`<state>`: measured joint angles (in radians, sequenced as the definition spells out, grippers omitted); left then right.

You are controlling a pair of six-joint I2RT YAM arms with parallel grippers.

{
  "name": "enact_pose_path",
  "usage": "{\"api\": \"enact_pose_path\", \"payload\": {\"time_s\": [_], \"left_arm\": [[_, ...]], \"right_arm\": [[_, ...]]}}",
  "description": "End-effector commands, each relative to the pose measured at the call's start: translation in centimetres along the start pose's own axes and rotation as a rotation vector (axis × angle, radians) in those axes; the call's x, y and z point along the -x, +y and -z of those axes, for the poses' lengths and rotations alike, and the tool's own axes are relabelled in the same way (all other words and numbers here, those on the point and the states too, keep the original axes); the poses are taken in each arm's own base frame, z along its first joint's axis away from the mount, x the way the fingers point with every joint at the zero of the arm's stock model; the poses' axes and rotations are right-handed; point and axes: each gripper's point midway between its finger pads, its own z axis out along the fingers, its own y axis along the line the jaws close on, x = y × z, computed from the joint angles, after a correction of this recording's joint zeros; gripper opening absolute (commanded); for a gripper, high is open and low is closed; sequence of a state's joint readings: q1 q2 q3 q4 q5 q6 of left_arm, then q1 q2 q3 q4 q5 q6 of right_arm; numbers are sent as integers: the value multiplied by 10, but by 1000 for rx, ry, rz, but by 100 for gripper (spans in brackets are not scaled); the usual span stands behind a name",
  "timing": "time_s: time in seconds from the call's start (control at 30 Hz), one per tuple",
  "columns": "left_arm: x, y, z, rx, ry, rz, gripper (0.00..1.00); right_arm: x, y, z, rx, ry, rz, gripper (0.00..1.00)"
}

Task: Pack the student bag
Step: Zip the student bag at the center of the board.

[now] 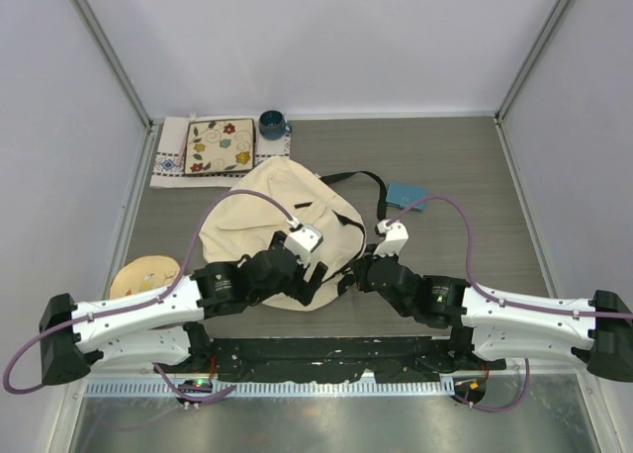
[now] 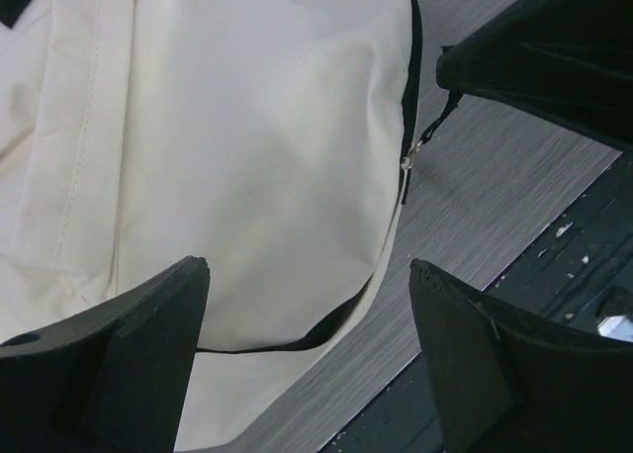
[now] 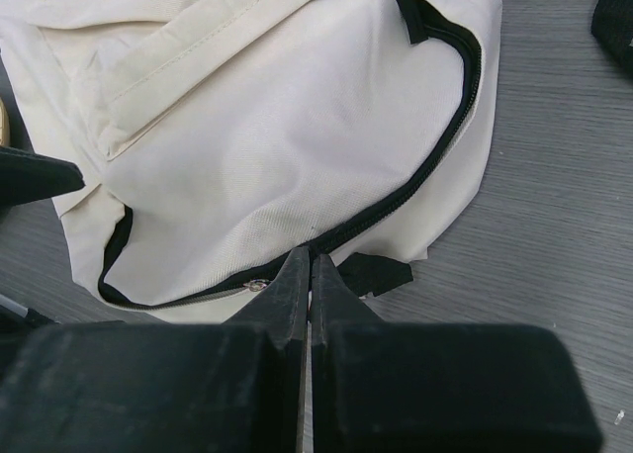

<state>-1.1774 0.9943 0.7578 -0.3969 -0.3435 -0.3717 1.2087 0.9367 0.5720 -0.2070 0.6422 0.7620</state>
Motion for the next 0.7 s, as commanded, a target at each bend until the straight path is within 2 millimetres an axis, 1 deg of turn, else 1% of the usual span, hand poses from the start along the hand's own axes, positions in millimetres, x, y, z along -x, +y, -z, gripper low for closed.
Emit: {"api": "enact_pose_path", "payload": {"time_s": [0.0,0.07,0.1,0.2,0.23,0.4,0.5,0.63,0.67], "left_arm": [[20,-19,-3,-81,-49,-104,85],[18,-26,-7,-109,-44,-105,85],[13,-29,-12,-114,-23,-111,85],[6,-36,-20,-126,7,-113,81],[6,-39,-21,-133,4,-113,81],[0,-39,-30,-115,13,-113,78],[-6,-35,-36,-89,35,-115,69],[-12,-30,-42,-54,40,-101,51],[-17,-29,-43,-50,52,-103,48]], "right_arm": [[19,7,1,3,-51,-25,1],[20,8,0,3,-53,-26,1],[20,9,0,6,-52,-25,1],[22,11,1,12,-53,-29,1],[21,11,1,13,-50,-28,1],[23,15,2,26,-49,-37,1],[25,16,2,29,-53,-40,1],[27,18,3,35,-57,-44,1],[27,18,3,35,-57,-47,1]]}}
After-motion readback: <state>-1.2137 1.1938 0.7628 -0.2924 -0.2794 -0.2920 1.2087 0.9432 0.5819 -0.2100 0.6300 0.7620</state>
